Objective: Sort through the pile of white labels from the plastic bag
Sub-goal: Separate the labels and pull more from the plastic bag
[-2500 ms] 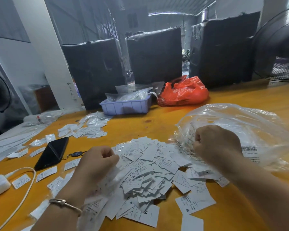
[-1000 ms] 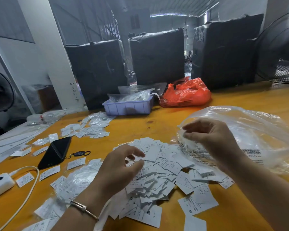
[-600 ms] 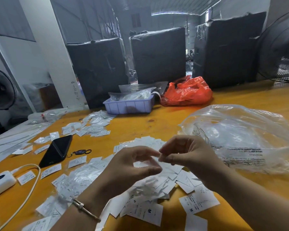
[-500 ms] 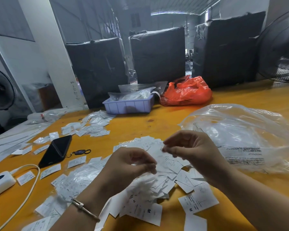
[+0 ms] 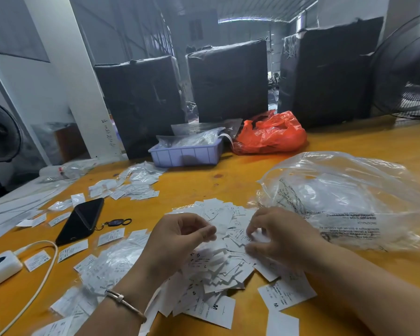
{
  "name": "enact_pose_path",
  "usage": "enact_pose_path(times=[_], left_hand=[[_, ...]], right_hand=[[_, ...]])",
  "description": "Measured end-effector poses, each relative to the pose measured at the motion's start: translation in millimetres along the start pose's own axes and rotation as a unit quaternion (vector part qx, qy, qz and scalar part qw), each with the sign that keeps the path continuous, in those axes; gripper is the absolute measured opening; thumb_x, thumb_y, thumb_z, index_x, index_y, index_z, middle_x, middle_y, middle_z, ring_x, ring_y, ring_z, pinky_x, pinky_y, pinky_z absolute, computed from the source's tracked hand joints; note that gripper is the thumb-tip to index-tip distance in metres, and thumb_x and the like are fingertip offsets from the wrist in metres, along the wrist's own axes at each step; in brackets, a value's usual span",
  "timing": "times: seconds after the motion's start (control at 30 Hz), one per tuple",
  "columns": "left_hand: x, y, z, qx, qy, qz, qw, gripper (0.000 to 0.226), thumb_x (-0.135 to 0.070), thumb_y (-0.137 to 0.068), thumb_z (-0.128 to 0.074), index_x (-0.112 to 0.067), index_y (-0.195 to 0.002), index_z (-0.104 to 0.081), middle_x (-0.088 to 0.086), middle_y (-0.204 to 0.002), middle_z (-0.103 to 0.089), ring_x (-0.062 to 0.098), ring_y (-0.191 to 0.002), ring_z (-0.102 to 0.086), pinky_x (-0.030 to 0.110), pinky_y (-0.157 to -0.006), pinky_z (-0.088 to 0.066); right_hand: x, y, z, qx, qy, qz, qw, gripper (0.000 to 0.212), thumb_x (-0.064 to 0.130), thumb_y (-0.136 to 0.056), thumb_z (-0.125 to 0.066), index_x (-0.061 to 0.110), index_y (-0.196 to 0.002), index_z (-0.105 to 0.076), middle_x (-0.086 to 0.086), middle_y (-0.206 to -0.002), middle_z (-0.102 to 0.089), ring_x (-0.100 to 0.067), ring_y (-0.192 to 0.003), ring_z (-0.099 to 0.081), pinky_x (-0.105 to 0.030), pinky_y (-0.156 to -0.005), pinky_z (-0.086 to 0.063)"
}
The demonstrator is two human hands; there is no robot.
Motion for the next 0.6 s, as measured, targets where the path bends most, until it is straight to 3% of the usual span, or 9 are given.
enact_pose_path(times=[0.1, 0.27, 0.4, 0.5, 0.6], left_hand=[[2, 0, -2, 0.01, -0.019, 0.008, 1.0, 0.007, -0.017, -0.085, -0.075, -0.015, -0.079, -0.077, 0.001, -0.078, -0.077, 0.014, -0.079, -0.074, 0.03, -0.08, -0.059], [4, 1, -4, 0.023, -0.031, 0.009, 0.999, 0.008, -0.017, -0.085, -0.075, -0.016, -0.077, -0.077, 0.001, -0.078, -0.077, 0.015, -0.078, -0.073, 0.026, -0.075, -0.057], [3, 1, -5, 0.02, -0.013, 0.012, 1.0, 0.005, -0.013, -0.083, -0.077, -0.017, -0.081, -0.078, 0.002, -0.079, -0.077, 0.014, -0.08, -0.074, 0.023, -0.075, -0.058], [3, 0, -4, 0.013, 0.007, 0.016, 1.0, 0.012, -0.003, -0.08, -0.078, -0.014, -0.083, -0.079, 0.002, -0.081, -0.078, 0.013, -0.081, -0.075, 0.02, -0.074, -0.058], [2, 0, -1, -0.001, 0.055, 0.023, 0.998, 0.014, 0.004, -0.076, -0.078, -0.008, -0.083, -0.077, 0.007, -0.08, -0.077, 0.015, -0.081, -0.075, 0.016, -0.07, -0.055]], right_hand=[[6, 2, 5, -0.023, 0.028, 0.012, 0.999, 0.037, 0.059, -0.077, -0.066, 0.029, -0.098, -0.067, 0.013, -0.095, -0.065, -0.009, -0.086, -0.057, -0.03, -0.078, -0.049], [10, 2, 8, -0.05, 0.053, 0.026, 0.997, 0.019, 0.036, -0.086, -0.064, 0.018, -0.082, -0.068, 0.004, -0.077, -0.066, -0.013, -0.072, -0.062, -0.023, -0.066, -0.052], [9, 2, 13, -0.077, 0.065, 0.034, 0.994, 0.042, 0.051, -0.084, -0.048, 0.015, -0.074, -0.068, 0.002, -0.071, -0.066, -0.017, -0.066, -0.063, -0.026, -0.06, -0.052], [8, 5, 21, -0.153, 0.019, 0.031, 0.988, 0.02, 0.035, -0.081, -0.061, 0.019, -0.069, -0.066, 0.007, -0.084, -0.069, -0.013, -0.077, -0.064, -0.029, -0.066, -0.054], [4, 9, 29, -0.208, -0.094, 0.007, 0.974, 0.009, 0.023, -0.073, -0.072, 0.017, -0.067, -0.068, 0.004, -0.081, -0.071, -0.011, -0.074, -0.064, -0.034, -0.064, -0.055]])
Point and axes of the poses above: each hand's wrist, its own y-axis away from the middle knuckle, its own z-axis out of the back of the hand, x = y × z, the point moved 4 cm from there along -y, towards the middle knuckle
